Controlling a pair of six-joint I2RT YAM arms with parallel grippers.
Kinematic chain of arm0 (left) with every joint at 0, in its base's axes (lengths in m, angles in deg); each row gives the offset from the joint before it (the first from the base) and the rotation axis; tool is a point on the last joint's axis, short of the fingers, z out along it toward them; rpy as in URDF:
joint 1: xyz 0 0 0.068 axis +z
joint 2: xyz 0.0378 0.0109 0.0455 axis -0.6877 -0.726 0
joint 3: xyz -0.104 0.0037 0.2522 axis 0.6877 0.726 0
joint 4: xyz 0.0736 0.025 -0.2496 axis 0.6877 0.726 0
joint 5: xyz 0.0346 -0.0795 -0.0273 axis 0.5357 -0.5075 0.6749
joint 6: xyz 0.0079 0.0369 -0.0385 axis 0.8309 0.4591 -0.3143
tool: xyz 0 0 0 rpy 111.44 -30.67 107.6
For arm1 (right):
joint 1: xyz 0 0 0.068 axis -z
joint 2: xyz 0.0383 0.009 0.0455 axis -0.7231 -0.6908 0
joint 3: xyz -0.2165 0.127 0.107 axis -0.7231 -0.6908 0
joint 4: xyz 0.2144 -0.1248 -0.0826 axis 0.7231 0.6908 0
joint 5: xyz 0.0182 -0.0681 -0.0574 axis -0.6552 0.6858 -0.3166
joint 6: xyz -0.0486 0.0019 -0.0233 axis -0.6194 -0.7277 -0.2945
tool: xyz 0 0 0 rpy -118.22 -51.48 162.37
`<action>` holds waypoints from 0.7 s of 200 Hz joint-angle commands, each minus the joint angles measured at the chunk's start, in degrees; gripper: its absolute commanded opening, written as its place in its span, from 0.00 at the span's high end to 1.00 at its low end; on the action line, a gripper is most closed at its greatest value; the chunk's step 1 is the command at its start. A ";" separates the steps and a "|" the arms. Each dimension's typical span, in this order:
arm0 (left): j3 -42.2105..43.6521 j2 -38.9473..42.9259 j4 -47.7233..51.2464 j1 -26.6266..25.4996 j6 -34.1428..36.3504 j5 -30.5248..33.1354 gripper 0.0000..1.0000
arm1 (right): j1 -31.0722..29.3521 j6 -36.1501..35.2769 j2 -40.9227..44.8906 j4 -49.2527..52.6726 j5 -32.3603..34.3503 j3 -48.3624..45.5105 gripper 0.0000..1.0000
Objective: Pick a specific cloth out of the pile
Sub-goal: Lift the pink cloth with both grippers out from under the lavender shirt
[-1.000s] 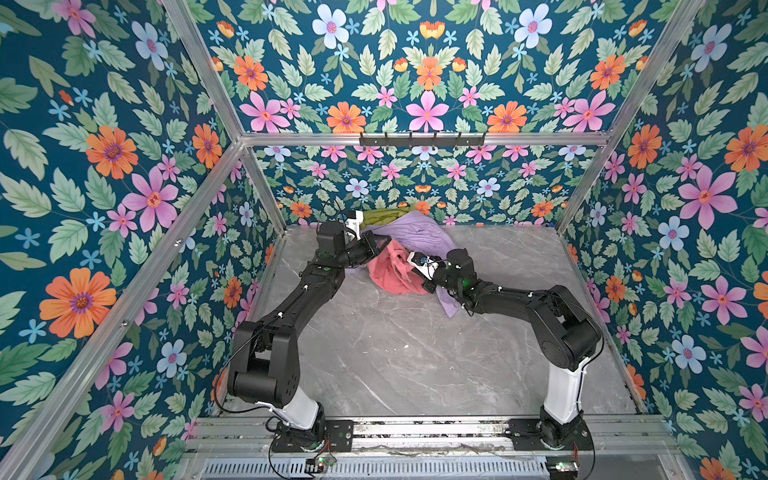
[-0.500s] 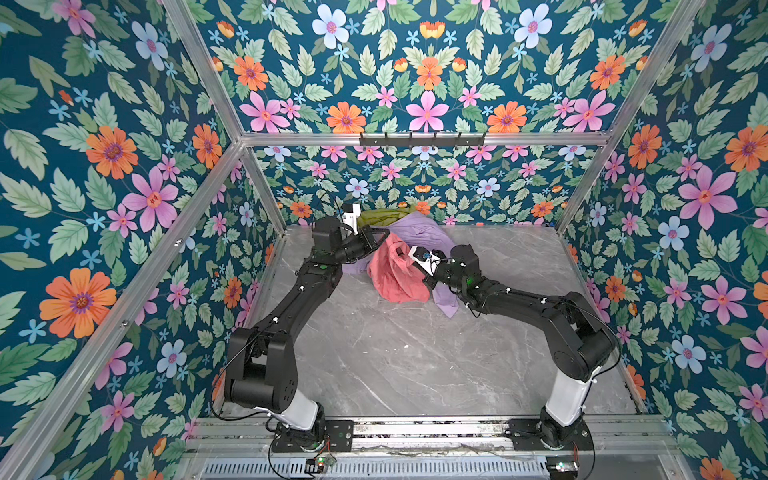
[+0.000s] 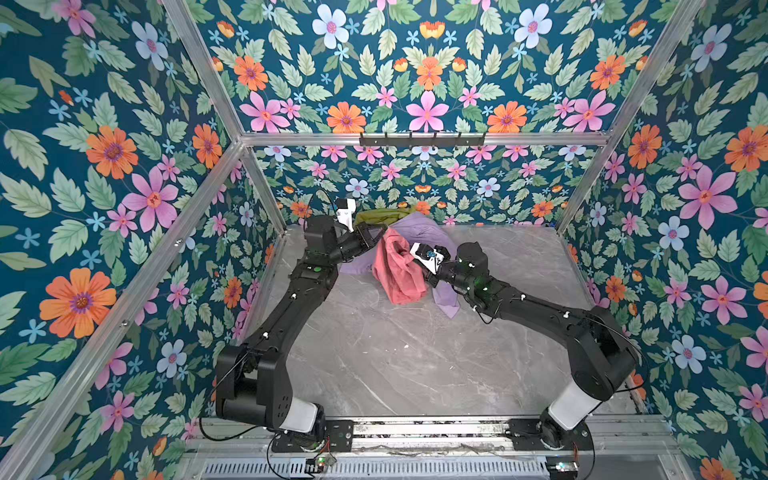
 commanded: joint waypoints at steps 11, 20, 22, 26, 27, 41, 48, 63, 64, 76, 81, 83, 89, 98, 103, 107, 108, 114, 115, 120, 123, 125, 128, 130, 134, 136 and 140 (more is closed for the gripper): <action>0.37 1.98 -0.91 0.05 0.35 0.48 1.00 | -0.75 -0.78 3.27 0.29 0.37 0.07 1.00; 0.44 2.44 -0.73 -0.06 0.36 0.52 1.00 | -1.01 -0.91 3.88 0.54 0.49 0.07 1.00; 0.46 2.56 -0.72 -0.02 0.33 0.52 1.00 | -1.04 -1.04 4.01 0.68 0.57 0.07 1.00; 0.46 2.74 -0.64 -0.03 0.37 0.52 1.00 | -1.22 -1.04 4.27 0.81 0.63 0.07 1.00; 0.42 2.77 -0.63 -0.05 0.34 0.52 1.00 | -1.25 -1.10 4.34 0.87 0.66 0.07 1.00; 0.63 3.60 -0.38 -0.06 0.36 0.61 1.00 | -1.64 -1.47 5.33 1.48 0.85 0.07 1.00; 0.69 3.93 -0.27 -0.02 0.32 0.70 1.00 | -1.89 -1.65 5.82 1.73 0.93 0.07 1.00; 0.89 4.94 -0.20 -0.01 0.42 0.90 1.00 | -2.24 -1.76 6.72 2.07 1.12 -0.10 1.00; 0.90 5.06 -0.19 -0.03 0.41 0.93 1.00 | -2.24 -1.73 6.79 2.16 1.12 -0.11 1.00; 1.07 5.97 0.07 -0.05 0.59 1.26 1.00 | -2.58 -1.76 7.28 2.31 1.44 -0.15 1.00; 1.09 6.36 0.08 0.02 0.62 1.35 1.00 | -2.67 -1.86 7.53 2.58 1.67 -0.19 1.00; 1.17 6.46 0.08 -0.04 0.66 1.39 1.00 | -2.75 -1.92 7.65 2.66 1.72 -0.15 1.00; 1.25 6.86 0.13 -0.06 0.63 1.48 1.00 | -2.95 -2.23 7.89 2.96 1.90 -0.22 1.00; 1.26 7.39 0.25 -0.02 0.65 1.58 1.00 | -3.29 -2.43 8.46 3.37 2.23 -0.36 1.00; 1.19 7.67 0.41 -0.04 0.61 1.55 1.00 | -3.55 -2.48 8.74 3.52 2.34 -0.37 1.00; 1.15 7.95 0.50 -0.06 0.63 1.52 1.00 | -3.72 -2.62 9.02 3.61 2.48 -0.44 1.00; 1.16 7.97 0.51 -0.06 0.61 1.55 1.00 | -3.77 -2.60 9.04 3.63 2.50 -0.45 1.00; 1.05 8.36 0.67 -0.06 0.67 1.62 1.00 | -3.98 -2.81 9.40 3.79 2.61 -0.46 1.00; 1.02 8.44 0.68 -0.06 0.67 1.64 1.00 | -4.03 -2.83 9.41 3.85 2.65 -0.46 1.00; 1.03 8.72 0.76 -0.06 0.70 1.66 1.00 | -4.21 -2.92 9.79 4.04 2.74 -0.46 1.00; 1.00 8.77 0.78 -0.06 0.68 1.74 1.00 | -4.30 -3.04 9.97 4.10 2.78 -0.48 1.00; 1.02 8.95 0.85 -0.04 0.67 1.75 1.00 | -4.30 -3.02 10.08 4.16 2.79 -0.51 1.00; 1.01 9.12 0.87 0.00 0.70 1.75 1.00 | -4.36 -3.15 10.23 4.30 2.85 -0.47 1.00; 1.00 9.28 0.92 -0.05 0.68 1.77 1.00 | -4.49 -3.18 10.35 4.34 2.94 -0.46 1.00; 1.05 9.43 1.00 -0.04 0.74 1.85 1.00 | -4.58 -3.19 10.61 4.42 3.03 -0.46 1.00; 1.10 9.51 1.04 -0.01 0.78 1.91 1.00 | -4.68 -3.26 10.70 4.51 3.05 -0.46 1.00; 1.10 9.76 1.11 -0.05 0.79 1.99 1.00 | -4.80 -3.32 10.92 4.65 3.07 -0.40 1.00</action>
